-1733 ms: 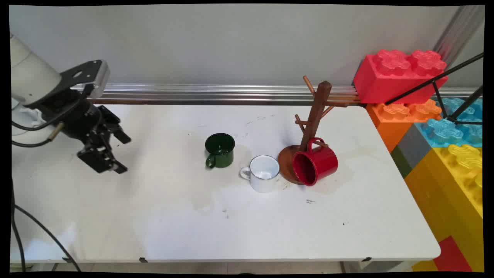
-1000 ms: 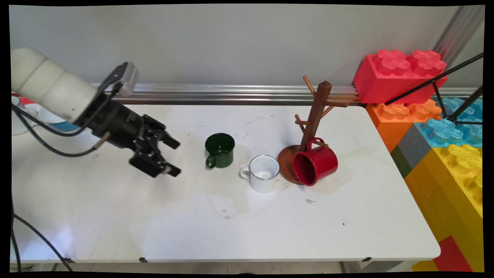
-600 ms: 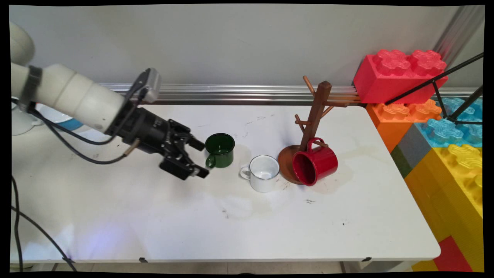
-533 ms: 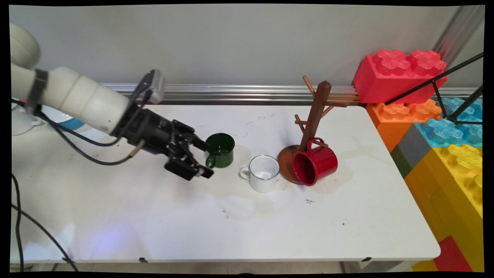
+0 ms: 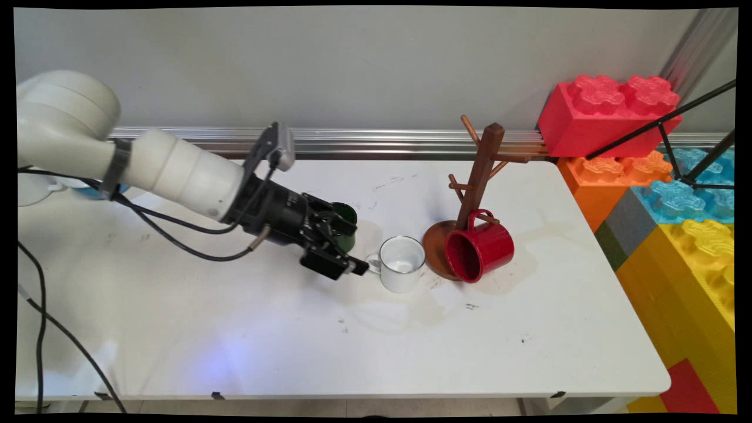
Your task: Pick up the red mug from the rack
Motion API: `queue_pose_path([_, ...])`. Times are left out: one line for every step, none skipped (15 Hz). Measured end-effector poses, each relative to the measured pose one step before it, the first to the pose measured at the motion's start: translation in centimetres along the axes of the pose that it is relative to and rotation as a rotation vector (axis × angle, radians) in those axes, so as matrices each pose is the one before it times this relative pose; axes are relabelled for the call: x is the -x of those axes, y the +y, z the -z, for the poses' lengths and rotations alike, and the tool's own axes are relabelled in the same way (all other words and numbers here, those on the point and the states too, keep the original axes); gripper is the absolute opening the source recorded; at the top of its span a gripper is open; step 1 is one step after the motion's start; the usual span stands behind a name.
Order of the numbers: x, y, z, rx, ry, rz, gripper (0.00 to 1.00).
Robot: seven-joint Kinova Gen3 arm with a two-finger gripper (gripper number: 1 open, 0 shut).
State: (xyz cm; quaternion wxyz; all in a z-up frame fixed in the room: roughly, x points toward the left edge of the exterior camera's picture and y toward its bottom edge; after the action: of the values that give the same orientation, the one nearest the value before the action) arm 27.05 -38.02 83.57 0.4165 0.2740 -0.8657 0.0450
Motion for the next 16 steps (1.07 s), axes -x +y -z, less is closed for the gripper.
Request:
queue_pose_path([-0.046,0.052,-0.409,0.00167,0.00496,0.00772,1.00])
queue_pose_path([-0.075,0.087,-0.623,0.00412,0.00659,0.01167,1.00])
queue_pose_path([-0.092,0.089,-0.712,0.00400,0.00773,0.01230,1.00])
queue_pose_path([-0.086,0.088,-0.704,0.00332,0.00740,0.01152,1.00])
queue_pose_path([-0.086,0.080,-0.610,0.00217,0.00649,0.00993,1.00])
queue_pose_path([-0.097,0.122,-0.716,0.00273,0.00690,0.01173,1.00])
queue_pose_path([-0.074,0.108,-0.605,0.00215,0.00501,0.01001,1.00])
queue_pose_path([-0.095,0.138,-0.720,0.00193,0.00582,0.01029,1.00])
queue_pose_path([-0.051,0.079,-0.405,0.00098,0.00289,0.00577,1.00])
queue_pose_path([-0.086,0.107,-0.603,0.00059,0.00424,0.00821,1.00])
queue_pose_path([-0.090,0.117,-0.690,0.00027,0.00462,0.00891,1.00])
queue_pose_path([-0.088,0.077,-0.575,-0.00051,0.00375,0.00816,1.00])
queue_pose_path([-0.098,0.088,-0.672,-0.00109,0.00436,0.00963,1.00])
queue_pose_path([-0.080,0.087,-0.648,-0.00207,0.00460,0.01077,1.00])
queue_pose_path([-0.046,0.080,-0.547,-0.00233,0.00319,0.01053,1.00])
queue_pose_path([-0.053,0.123,-0.659,-0.00237,0.00421,0.01242,1.00])
